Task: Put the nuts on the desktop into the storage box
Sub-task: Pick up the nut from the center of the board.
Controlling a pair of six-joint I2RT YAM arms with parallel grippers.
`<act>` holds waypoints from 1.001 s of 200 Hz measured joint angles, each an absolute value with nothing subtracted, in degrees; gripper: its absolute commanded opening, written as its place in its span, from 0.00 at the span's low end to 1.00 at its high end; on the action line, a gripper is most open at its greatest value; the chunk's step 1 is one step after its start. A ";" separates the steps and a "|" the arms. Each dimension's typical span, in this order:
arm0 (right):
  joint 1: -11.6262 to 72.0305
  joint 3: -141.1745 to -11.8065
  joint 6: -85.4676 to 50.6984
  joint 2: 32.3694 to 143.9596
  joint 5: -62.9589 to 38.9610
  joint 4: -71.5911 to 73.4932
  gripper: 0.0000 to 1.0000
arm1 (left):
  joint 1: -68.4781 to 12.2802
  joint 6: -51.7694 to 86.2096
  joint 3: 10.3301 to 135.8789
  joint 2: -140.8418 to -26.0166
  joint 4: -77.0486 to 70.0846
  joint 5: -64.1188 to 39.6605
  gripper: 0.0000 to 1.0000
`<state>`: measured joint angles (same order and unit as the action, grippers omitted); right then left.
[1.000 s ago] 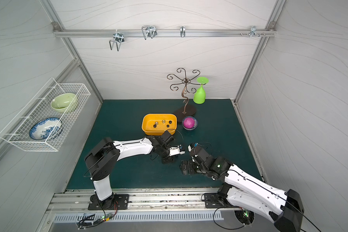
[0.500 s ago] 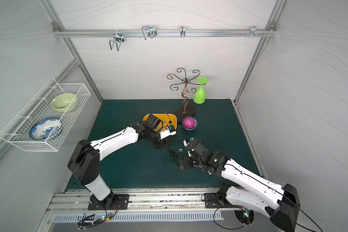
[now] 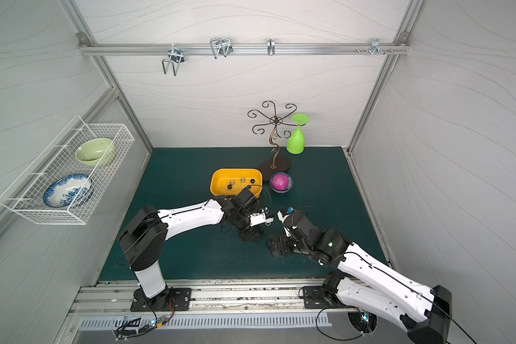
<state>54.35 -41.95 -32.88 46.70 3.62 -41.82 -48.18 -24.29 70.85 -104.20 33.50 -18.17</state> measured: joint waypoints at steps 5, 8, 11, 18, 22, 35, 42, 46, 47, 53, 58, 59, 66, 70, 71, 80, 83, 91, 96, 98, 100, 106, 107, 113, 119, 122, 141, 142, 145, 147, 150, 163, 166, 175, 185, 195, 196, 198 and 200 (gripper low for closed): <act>54.35 -41.69 -33.04 46.28 3.62 -42.04 0.99 | -48.29 -24.12 71.31 -104.66 33.98 -17.47 0.58; 54.35 -41.54 -33.10 46.13 3.62 -42.09 0.99 | -48.38 -23.94 71.59 -104.86 34.20 -17.08 0.58; 54.35 -41.41 -33.19 45.93 3.62 -42.11 0.99 | -48.42 -23.90 71.81 -105.03 34.33 -16.80 0.58; 54.35 -41.17 -33.23 45.74 3.64 -42.17 0.99 | -48.53 -23.73 72.62 -105.47 34.89 -16.05 0.58; 54.35 -41.10 -33.26 45.71 3.62 -42.22 0.99 | -48.56 -23.68 73.17 -105.67 35.24 -15.66 0.58; 54.35 -40.93 -33.43 45.71 3.64 -42.22 0.99 | -48.66 -23.66 74.61 -106.17 36.25 -14.87 0.57; 54.35 -40.93 -33.45 45.76 3.62 -42.24 0.99 | -48.77 -23.59 75.46 -106.41 36.86 -14.39 0.57; 54.35 -40.93 -33.45 45.80 3.62 -42.26 0.99 | -48.80 -23.57 75.88 -106.50 37.15 -14.13 0.57; 54.35 -40.93 -33.45 45.80 3.64 -42.24 0.99 | -48.80 -23.57 75.94 -106.52 37.19 -14.11 0.57; 54.33 -40.93 -33.45 45.91 3.62 -42.24 0.99 | -48.86 -23.53 76.44 -106.67 37.52 -13.80 0.56; 54.30 -40.93 -33.45 46.04 3.62 -42.24 0.99 | -48.95 -23.51 76.79 -106.78 37.74 -13.58 0.56; 54.30 -40.93 -33.45 46.06 3.62 -42.24 0.99 | -48.99 -23.51 76.90 -106.83 37.82 -13.54 0.55; 54.28 -40.93 -33.45 46.28 3.62 -42.24 0.99 | -49.19 -23.49 77.25 -107.00 38.04 -13.26 0.53; 54.28 -40.93 -33.45 46.41 3.62 -42.24 0.99 | -49.32 -23.44 77.41 -107.13 38.17 -13.10 0.53; 54.28 -40.93 -33.43 46.41 3.62 -42.24 0.99 | -49.36 -23.42 77.43 -107.15 38.19 -13.06 0.52; 54.28 -40.93 -33.45 46.68 3.62 -42.26 0.99 | -49.69 -23.38 77.62 -107.48 38.61 -12.78 0.51; 54.28 -40.93 -33.43 46.74 3.62 -42.24 0.99 | -49.80 -23.35 77.69 -107.66 38.79 -12.75 0.51; 54.28 -40.93 -33.45 46.83 3.62 -42.26 0.99 | -50.09 -23.38 77.87 -108.09 39.22 -12.64 0.50; 54.28 -40.93 -33.45 46.83 3.62 -42.26 0.99 | -50.24 -23.38 77.97 -108.44 39.53 -12.60 0.50; 54.28 -40.93 -33.45 46.83 3.62 -42.26 0.99 | -50.33 -23.38 78.00 -108.55 39.64 -12.60 0.50; 54.28 -40.93 -33.45 46.83 3.62 -42.26 0.99 | -50.39 -23.40 78.06 -108.68 39.77 -12.58 0.50; 54.26 -40.93 -33.47 46.81 3.62 -42.26 0.99 | -50.48 -23.42 78.19 -109.14 40.14 -12.53 0.49; 54.26 -40.93 -33.47 46.81 3.62 -42.26 0.99 | -50.50 -23.44 78.19 -109.19 40.21 -12.51 0.49; 54.26 -40.93 -33.52 46.81 3.62 -42.26 0.99 | -50.63 -23.46 78.37 -109.71 40.58 -12.47 0.49; 54.26 -40.93 -33.61 46.81 3.62 -42.26 0.99 | -50.70 -23.53 78.63 -110.21 40.97 -12.38 0.49; 54.24 -40.93 -33.63 46.78 3.62 -42.26 0.99 | -50.72 -23.53 78.76 -110.50 41.15 -12.34 0.49; 54.24 -40.93 -33.69 46.54 3.64 -42.28 0.99 | -50.81 -23.57 79.61 -111.83 42.09 -12.16 0.48; 54.24 -40.93 -33.69 46.54 3.64 -42.28 0.99 | -50.81 -23.57 79.68 -111.94 42.17 -12.14 0.48; 54.24 -40.93 -33.71 46.50 3.64 -42.28 0.99 | -50.81 -23.57 79.83 -112.12 42.26 -12.14 0.48; 54.24 -40.93 -33.71 46.48 3.64 -42.28 0.99 | -50.81 -23.57 79.88 -112.18 42.30 -12.12 0.48; 54.24 -40.93 -33.74 46.41 3.64 -42.28 0.99 | -50.81 -23.57 80.01 -112.36 42.35 -12.08 0.48; 54.24 -40.93 -33.91 46.28 3.66 -42.28 0.99 | -50.81 -23.55 80.62 -112.95 42.68 -11.68 0.48; 54.24 -40.93 -33.98 46.26 3.66 -42.28 0.99 | -50.81 -23.57 80.75 -113.01 42.68 -11.55 0.48; 54.24 -40.93 -34.06 46.26 3.66 -42.28 0.99 | -50.87 -23.55 81.06 -113.32 42.70 -11.31 0.47; 54.24 -40.93 -34.09 46.26 3.66 -42.28 0.99 | -51.07 -23.53 81.45 -113.62 42.76 -11.16 0.46; 54.24 -40.93 -34.13 46.26 3.66 -42.28 0.99 | -51.31 -23.55 81.78 -113.95 42.81 -11.09 0.46; 54.24 -40.93 -34.13 46.26 3.66 -42.28 0.99 | -51.33 -23.55 81.78 -113.97 42.78 -11.09 0.46; 54.24 -40.93 -34.15 46.26 3.66 -42.30 0.99 | -51.40 -23.53 81.82 -114.04 42.78 -11.05 0.46; 54.24 -40.93 -34.15 46.26 3.66 -42.30 0.99 | -51.42 -23.55 81.82 -114.08 42.81 -11.05 0.46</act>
